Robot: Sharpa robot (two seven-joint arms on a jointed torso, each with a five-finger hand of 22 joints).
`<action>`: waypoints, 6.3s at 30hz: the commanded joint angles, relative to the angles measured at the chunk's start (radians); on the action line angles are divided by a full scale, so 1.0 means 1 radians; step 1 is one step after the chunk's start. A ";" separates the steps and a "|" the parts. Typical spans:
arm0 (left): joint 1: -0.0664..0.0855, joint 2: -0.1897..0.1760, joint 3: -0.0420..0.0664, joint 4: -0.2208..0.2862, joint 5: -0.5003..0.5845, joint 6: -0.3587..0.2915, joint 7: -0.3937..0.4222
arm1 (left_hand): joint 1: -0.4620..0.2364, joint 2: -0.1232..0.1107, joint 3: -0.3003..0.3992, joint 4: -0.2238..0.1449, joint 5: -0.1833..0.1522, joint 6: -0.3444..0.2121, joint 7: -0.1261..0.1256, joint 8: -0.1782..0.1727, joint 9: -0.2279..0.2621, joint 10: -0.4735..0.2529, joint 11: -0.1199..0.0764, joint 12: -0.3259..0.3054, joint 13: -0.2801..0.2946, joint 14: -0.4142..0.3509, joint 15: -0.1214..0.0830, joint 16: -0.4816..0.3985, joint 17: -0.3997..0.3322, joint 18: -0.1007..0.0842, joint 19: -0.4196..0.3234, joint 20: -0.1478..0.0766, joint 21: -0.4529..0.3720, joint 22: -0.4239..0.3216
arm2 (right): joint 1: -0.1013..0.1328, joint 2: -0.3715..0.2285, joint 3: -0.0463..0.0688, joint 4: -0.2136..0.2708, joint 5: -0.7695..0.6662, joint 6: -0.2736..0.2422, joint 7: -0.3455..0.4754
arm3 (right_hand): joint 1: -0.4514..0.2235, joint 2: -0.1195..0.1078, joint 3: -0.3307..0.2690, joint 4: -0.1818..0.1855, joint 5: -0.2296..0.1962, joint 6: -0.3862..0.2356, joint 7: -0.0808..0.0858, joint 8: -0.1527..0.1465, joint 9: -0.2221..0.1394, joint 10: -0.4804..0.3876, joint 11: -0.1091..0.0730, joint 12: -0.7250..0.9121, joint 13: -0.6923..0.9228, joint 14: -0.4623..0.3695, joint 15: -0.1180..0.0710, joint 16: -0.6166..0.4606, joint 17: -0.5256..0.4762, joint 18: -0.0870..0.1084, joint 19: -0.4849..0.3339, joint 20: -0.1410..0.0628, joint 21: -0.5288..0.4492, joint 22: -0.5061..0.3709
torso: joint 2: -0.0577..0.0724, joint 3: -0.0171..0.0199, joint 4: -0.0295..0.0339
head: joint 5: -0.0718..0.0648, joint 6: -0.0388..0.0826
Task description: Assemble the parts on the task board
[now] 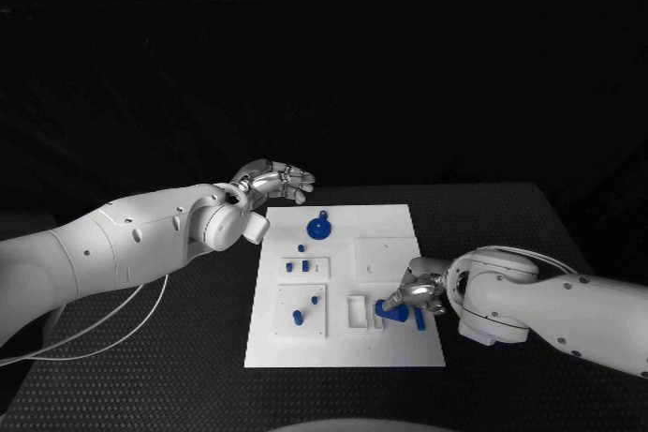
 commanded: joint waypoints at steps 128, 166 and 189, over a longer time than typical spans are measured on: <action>0.001 -0.005 0.001 0.006 -0.001 0.025 -0.008 | -0.012 0.003 -0.002 0.014 -0.004 -0.010 0.001 -0.001 -0.001 -0.012 0.002 0.001 -0.002 0.001 0.008 -0.013 0.010 0.001 0.000 0.007 -0.010 0.020 | -0.059 0.056 0.003 -0.005 -0.097 0.017 0.105 | 0.004 0.020 -0.185 -0.107 -0.001 0.049 -0.010 -0.019 -0.041 0.033 -0.011 -0.066 0.060 -0.015 -0.015 0.040 -0.024 0.053 -0.010 -0.003 0.021 -0.016 | 0.001 0.0014 0.0001 | 0.018 -0.004; 0.001 -0.003 0.001 0.005 -0.002 0.028 -0.011 | -0.011 0.004 -0.002 0.015 -0.004 -0.010 0.001 -0.001 0.000 -0.013 0.002 0.001 -0.002 0.001 0.008 -0.014 0.011 0.001 0.000 0.007 -0.011 0.021 | -0.067 0.121 0.003 -0.045 -0.237 0.036 0.074 | 0.052 -0.009 -0.062 -0.078 0.006 0.063 -0.007 -0.023 -0.068 0.049 -0.008 -0.088 0.085 -0.013 -0.010 0.050 -0.038 0.053 -0.003 0.015 0.030 -0.025 | 0.001 0.0004 -0.0002 | 0.018 -0.011; 0.001 -0.004 0.001 0.002 -0.002 0.025 -0.011 | -0.011 0.004 -0.002 0.016 -0.004 -0.011 0.001 0.000 0.000 -0.013 0.002 0.001 -0.002 0.001 0.008 -0.015 0.013 0.001 0.000 0.007 -0.012 0.021 | -0.064 0.055 0.012 -0.009 -0.139 -0.063 0.137 | 0.033 -0.074 -0.106 -0.008 -0.001 0.053 -0.007 -0.020 -0.067 0.047 -0.008 -0.096 0.092 -0.024 -0.012 0.036 -0.054 0.053 -0.005 0.011 0.025 -0.033 | 0.000 0.0008 -0.0008 | 0.017 -0.008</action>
